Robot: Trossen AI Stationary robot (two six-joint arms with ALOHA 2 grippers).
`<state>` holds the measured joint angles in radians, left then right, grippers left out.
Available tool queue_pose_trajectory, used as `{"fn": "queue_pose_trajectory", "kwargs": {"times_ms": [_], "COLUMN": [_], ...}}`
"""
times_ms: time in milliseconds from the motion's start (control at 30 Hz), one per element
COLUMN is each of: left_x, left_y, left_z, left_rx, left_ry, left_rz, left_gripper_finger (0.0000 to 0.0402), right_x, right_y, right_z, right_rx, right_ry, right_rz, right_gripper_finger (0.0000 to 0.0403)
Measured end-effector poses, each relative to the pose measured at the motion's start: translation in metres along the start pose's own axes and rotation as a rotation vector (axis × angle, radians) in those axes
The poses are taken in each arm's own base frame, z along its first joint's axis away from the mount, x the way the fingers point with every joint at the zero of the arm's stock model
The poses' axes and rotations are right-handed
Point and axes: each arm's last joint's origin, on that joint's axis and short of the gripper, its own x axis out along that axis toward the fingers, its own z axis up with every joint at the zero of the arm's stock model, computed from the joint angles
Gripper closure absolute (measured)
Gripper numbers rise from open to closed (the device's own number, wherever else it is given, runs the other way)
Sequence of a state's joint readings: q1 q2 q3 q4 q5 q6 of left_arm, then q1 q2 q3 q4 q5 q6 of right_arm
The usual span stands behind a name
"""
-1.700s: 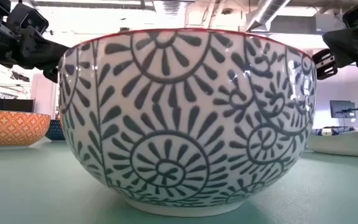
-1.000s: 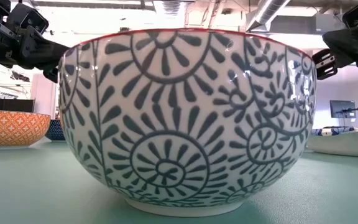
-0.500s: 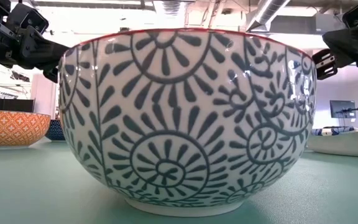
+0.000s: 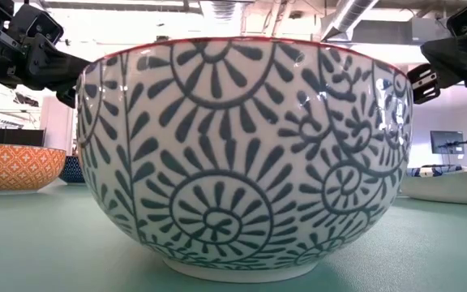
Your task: Place and stack bowls onto a shelf
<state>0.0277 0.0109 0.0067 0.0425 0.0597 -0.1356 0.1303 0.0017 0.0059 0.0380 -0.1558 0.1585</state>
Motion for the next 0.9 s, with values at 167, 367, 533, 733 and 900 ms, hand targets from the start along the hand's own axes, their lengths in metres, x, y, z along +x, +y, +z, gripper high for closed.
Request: {"fn": "queue_pose_trajectory", "kwargs": {"times_ms": [167, 367, 533, 733, 900], "left_x": [0.0, 0.0, -0.004, -0.007, -0.007], "left_y": [0.0, 0.004, 0.013, 0.018, 0.018], "left_z": [0.0, 0.002, 0.007, 0.007, 0.007], "left_rx": [-0.012, -0.087, -0.167, -0.393, -0.392], "left_ry": [0.0, -0.042, -0.158, -0.279, -0.276], "left_rz": [0.0, 0.134, 0.473, 0.671, 0.658], "left_gripper_finger": [0.0401, 0.0401, 0.0401, 0.0401, 0.0401], "right_x": [0.0, 0.0, 0.0, 0.0, 0.0], "right_y": [0.0, 0.0, 0.0, 0.0, 0.0], "right_z": [0.0, 0.0, 0.0, 0.0, 0.0], "right_rx": [0.0, 0.0, 0.0, -0.028, -0.248], "right_ry": [0.0, 0.0, 0.0, 0.0, 0.0], "right_rz": [0.0, 0.0, 0.0, 0.0, -0.003], "right_gripper_finger": [0.036, 0.036, 0.036, 0.036, 0.036]}}
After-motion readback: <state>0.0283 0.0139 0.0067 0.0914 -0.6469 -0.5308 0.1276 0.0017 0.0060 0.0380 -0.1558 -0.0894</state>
